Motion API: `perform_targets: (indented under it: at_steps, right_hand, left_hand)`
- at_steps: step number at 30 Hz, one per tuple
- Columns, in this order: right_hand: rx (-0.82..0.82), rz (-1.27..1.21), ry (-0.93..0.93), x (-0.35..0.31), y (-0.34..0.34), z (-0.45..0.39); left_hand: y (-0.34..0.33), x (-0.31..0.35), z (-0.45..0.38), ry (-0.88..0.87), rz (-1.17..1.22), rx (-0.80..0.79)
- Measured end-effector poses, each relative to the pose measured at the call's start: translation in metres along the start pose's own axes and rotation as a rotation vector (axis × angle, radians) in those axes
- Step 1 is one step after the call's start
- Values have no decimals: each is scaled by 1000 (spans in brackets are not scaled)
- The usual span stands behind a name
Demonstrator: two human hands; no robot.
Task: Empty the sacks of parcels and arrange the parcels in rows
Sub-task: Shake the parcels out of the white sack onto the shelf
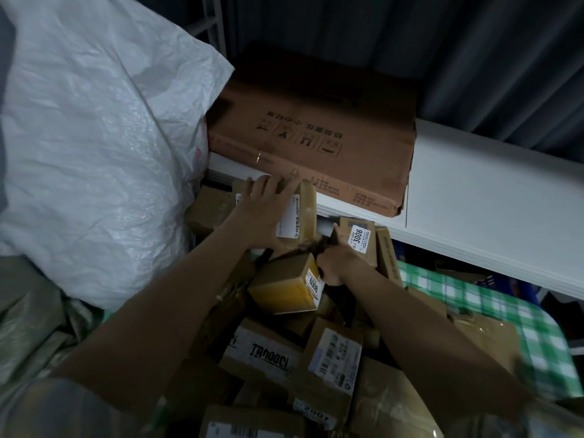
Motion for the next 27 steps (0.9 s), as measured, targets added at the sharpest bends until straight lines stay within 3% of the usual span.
perform_targets:
  at_steps: [5,10,15,23,27]
  right_hand:
    - [160,-164,15,7,10,4]
    - [380,-563,-13,26,25,16]
    - [464,-898,-145,43,36,35]
    - [536,-887,-278,52,27,52]
    - [626,-937,-379,60,23,56]
  left_hand:
    - [4,3,0,-5,-8,35]
    - [10,2,4,55,46,-59]
    - [8,2,7,67,100,-106]
    - [-6,20,-21,147,340,-252]
    - [-14,28,-30,227,274,-281]
Point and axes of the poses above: each hand's wrist, its own z-axis away from the middle knuckle, its own y-axis out of the back of the hand, x = y × z, the point moved 4 cm from there along -z, towards the middle knuckle, and after that the axes turned 4 degrees about -z, right-handed, at the moved point
